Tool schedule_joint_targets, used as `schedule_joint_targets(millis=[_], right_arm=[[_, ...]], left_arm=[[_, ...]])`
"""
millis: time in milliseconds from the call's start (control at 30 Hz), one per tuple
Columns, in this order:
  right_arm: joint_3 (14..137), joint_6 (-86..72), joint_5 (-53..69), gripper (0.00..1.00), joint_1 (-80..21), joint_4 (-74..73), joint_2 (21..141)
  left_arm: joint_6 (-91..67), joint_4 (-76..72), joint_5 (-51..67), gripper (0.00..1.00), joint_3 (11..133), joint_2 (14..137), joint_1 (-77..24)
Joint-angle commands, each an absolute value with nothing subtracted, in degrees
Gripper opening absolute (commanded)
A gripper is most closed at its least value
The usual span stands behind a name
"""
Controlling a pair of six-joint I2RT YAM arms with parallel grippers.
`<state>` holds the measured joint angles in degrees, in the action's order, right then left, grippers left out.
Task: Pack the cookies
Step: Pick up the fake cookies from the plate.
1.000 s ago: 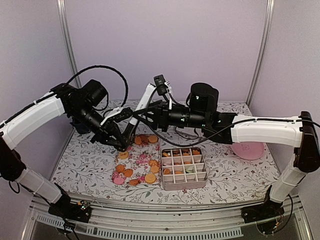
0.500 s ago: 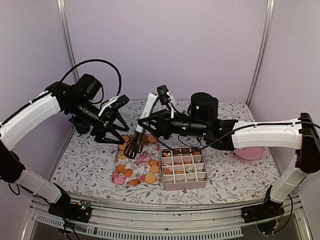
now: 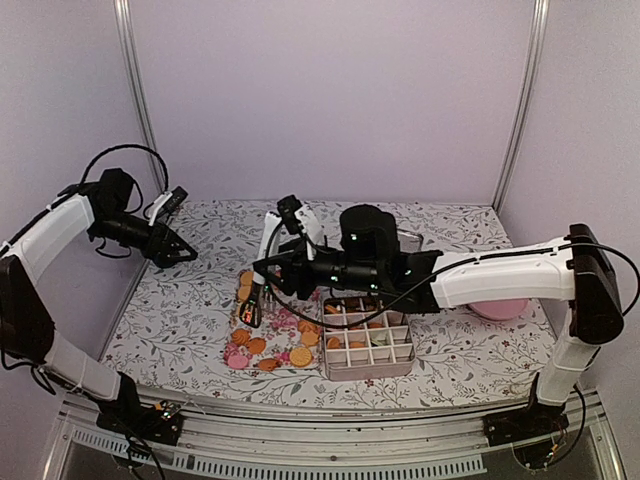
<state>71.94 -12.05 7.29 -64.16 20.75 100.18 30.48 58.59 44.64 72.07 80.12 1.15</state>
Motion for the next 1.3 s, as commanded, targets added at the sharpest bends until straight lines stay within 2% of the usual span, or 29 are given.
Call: schedule_joint_targets(millis=[0, 200, 500, 1267], right_arm=[[78.62, -8.09, 6.32, 0.44, -65.52, 20.7, 107.07], [86.88, -5.38, 6.54, 0.45, -66.64, 20.65, 115.67], [93.02, -2.13, 3.91, 0.45, -66.98, 20.74, 123.57], [93.76, -1.76, 3.94, 0.47, -68.76, 18.69, 127.8]], left_arm=[[32.32, 58.51, 41.99, 0.86, 67.96, 75.83, 5.54], [33.91, 58.61, 40.29, 0.86, 62.86, 71.42, 6.65], [34.01, 58.62, 40.0, 0.86, 61.79, 69.22, 6.77], [34.07, 56.98, 38.11, 0.86, 63.98, 69.29, 6.77]])
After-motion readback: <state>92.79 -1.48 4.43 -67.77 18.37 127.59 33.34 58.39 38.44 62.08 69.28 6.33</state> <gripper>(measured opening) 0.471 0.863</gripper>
